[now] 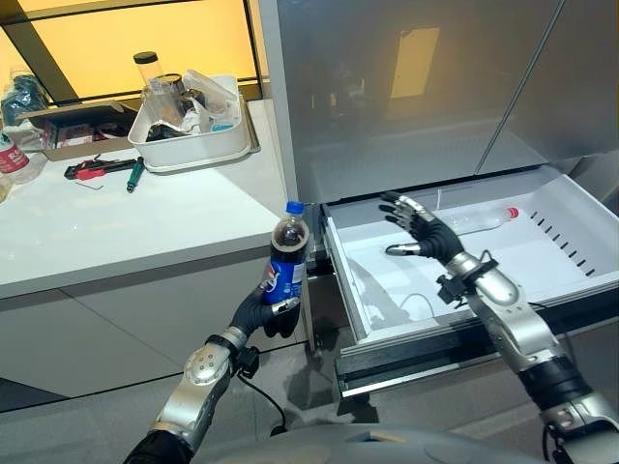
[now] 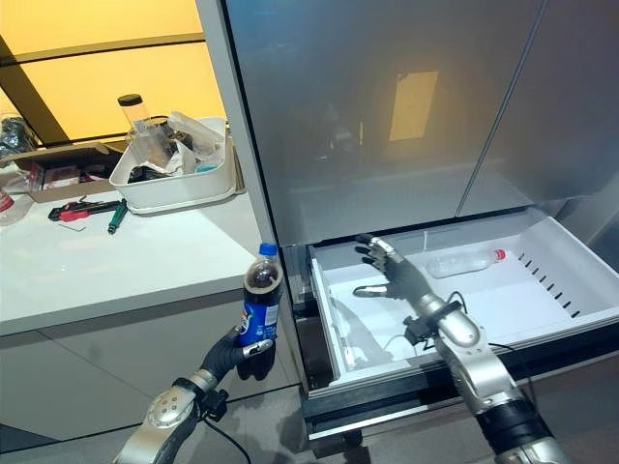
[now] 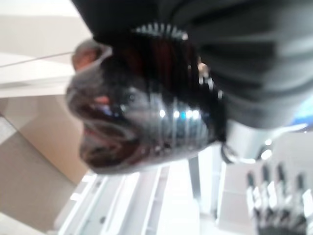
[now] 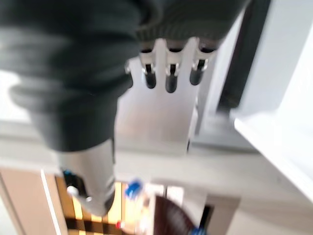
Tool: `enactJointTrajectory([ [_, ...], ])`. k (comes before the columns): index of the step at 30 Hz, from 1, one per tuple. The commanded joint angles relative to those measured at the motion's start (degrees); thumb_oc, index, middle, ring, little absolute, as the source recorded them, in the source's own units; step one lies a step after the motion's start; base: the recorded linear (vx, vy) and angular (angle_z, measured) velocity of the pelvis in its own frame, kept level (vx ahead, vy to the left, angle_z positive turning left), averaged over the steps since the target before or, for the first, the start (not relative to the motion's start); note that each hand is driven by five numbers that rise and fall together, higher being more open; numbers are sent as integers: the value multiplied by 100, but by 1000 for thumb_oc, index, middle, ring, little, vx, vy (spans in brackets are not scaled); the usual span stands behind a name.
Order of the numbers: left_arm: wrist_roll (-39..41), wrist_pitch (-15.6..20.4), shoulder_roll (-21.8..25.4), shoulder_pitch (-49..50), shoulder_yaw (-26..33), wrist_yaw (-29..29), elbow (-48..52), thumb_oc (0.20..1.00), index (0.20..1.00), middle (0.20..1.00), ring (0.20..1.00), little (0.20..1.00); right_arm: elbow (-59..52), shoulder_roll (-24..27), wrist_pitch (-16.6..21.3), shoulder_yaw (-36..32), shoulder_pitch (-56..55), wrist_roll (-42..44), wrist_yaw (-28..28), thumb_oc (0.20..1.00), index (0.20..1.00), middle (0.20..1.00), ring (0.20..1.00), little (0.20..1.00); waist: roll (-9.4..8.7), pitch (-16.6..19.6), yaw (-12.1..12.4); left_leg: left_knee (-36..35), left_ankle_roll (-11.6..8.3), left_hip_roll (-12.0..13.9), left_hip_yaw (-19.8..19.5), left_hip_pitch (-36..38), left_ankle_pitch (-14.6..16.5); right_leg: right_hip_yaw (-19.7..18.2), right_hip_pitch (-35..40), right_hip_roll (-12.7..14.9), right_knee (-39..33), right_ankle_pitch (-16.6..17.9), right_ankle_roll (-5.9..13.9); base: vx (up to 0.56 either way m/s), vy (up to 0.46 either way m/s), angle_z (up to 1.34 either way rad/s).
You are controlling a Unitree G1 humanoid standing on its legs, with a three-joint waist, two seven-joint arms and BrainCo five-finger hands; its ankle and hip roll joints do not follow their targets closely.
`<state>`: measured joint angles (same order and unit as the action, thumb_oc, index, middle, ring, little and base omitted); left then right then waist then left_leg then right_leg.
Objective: Take the drinks into the refrigerator
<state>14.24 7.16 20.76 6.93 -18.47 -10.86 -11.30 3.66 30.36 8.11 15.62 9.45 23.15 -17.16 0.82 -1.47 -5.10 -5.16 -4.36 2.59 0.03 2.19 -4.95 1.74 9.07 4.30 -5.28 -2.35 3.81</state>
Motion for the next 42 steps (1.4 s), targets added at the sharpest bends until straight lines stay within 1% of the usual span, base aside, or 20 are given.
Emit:
enactJointTrajectory([
  [1,-10,833,-85,-1008,40,134,204,200,200,200,200,200,175,-188,255,7,643,-152,26,1000,1000,1000,1000,1000,-99,110,237,16,440,-339,101,488,923,123,-290,29,63,221,151,0,0,0],
  [4,-156,861,-123,-1162,-92,249,125,200,200,200,200,200,246,-415,249,223,858,-101,48,1000,1000,1000,1000,1000,-102,112,243,16,442,-341,87,486,920,133,-286,33,60,223,146,-5,-2,2],
  [5,-158,864,-123,-1167,-92,251,121,200,200,200,200,200,251,-416,251,225,864,-100,48,1000,1000,1000,1000,1000,-104,110,241,16,442,-342,86,486,920,134,-285,34,60,223,146,-5,-10,4],
  [6,-275,890,-177,-1299,-199,373,-9,200,200,200,200,200,400,-621,222,393,993,60,41,1000,1000,1000,1000,1000,-111,116,245,16,440,-341,79,476,909,137,-280,35,57,225,143,0,0,0],
  [8,-427,920,-217,-1435,-289,507,-81,200,200,200,200,200,543,-788,200,565,1133,136,82,1000,1000,1000,1000,1000,-112,119,251,16,435,-338,75,470,905,141,-284,37,57,225,140,0,0,0],
  [10,-455,916,-231,-1477,-305,558,-72,200,200,200,200,200,572,-842,198,611,1179,157,99,1000,1000,1000,1000,1000,-111,121,252,16,432,-337,73,467,904,144,-284,38,56,225,140,0,0,0],
  [11,-534,935,-266,-1600,-377,687,-85,200,200,200,200,200,647,-983,169,772,1301,233,128,1000,1000,1000,1000,1000,-110,122,257,16,432,-338,71,466,904,149,-281,39,57,228,137,0,0,0],
  [12,-535,936,-266,-1603,-376,689,-87,200,200,200,200,200,651,-984,171,773,1306,233,128,1000,1000,1000,1000,1000,-111,119,255,16,432,-338,70,467,904,150,-280,39,57,228,137,0,0,0],
  [13,-569,959,-325,-1724,-400,851,-145,200,200,200,200,200,659,-1116,155,901,1382,352,175,1000,1000,1000,1000,1000,-121,118,257,16,428,-338,73,468,904,154,-276,38,56,232,135,0,0,0],
  [17,-717,996,-404,-1888,-421,1157,-150,200,200,200,200,200,371,-1222,142,1111,1497,491,161,1000,1000,1000,1000,1000,-129,113,246,16,435,-343,64,478,906,157,-255,40,60,222,127,0,0,0],
  [22,-837,1048,-446,-1994,-432,1367,-147,200,200,200,200,200,365,-1355,128,1230,1577,641,224,1000,1000,1000,1000,1000,-133,126,242,16,430,-340,59,479,908,170,-239,42,56,216,121,0,0,0],
  [25,-896,1058,-425,-2068,-435,1475,-126,200,200,200,200,200,417,-1397,112,1271,1611,681,305,1000,1000,1000,1000,1000,-137,131,236,16,424,-335,62,481,909,181,-233,41,53,216,122,0,0,0],
  [26,-991,1075,-367,-2130,-415,1613,-67,200,200,200,200,200,625,-1498,70,1275,1644,736,468,1000,1000,1000,1000,1000,-149,142,236,16,418,-332,73,479,911,180,-227,41,48,217,123,0,0,0],
  [28,-1083,1064,-304,-2220,-392,1741,-11,200,200,200,200,200,730,-1546,13,1311,1710,699,577,1000,1000,1000,1000,1000,-147,153,234,16,415,-331,75,481,913,171,-229,39,49,218,122,0,0,0],
  [33,-1440,1060,-141,-2481,-450,1889,104,200,200,200,200,200,783,-1657,-157,1553,1932,989,538,1000,1000,1000,1000,1000,-149,153,223,16,408,-322,78,494,915,173,-222,41,61,211,111,0,0,0],
  [35,-1602,1064,-66,-2544,-472,1952,240,200,200,200,200,200,961,-1806,-227,1674,1983,1417,532,1000,1000,1000,1000,1000,-150,156,237,16,405,-322,83,500,915,176,-218,39,62,214,108,0,0,0],
  [39,-1950,1019,65,-2707,-528,2152,317,200,200,200,200,200,1119,-1935,-263,1852,2238,1781,692,1000,1000,1000,1000,1000,-159,164,252,16,391,-316,96,501,924,178,-222,40,61,216,107,0,0,0],
  [42,-2104,1033,186,-2839,-591,2144,400,200,200,200,200,200,1082,-1900,-291,1943,2479,1769,656,1000,1000,1000,1000,1000,-165,159,265,16,389,-311,96,497,924,178,-227,42,64,216,110,0,0,0],
])
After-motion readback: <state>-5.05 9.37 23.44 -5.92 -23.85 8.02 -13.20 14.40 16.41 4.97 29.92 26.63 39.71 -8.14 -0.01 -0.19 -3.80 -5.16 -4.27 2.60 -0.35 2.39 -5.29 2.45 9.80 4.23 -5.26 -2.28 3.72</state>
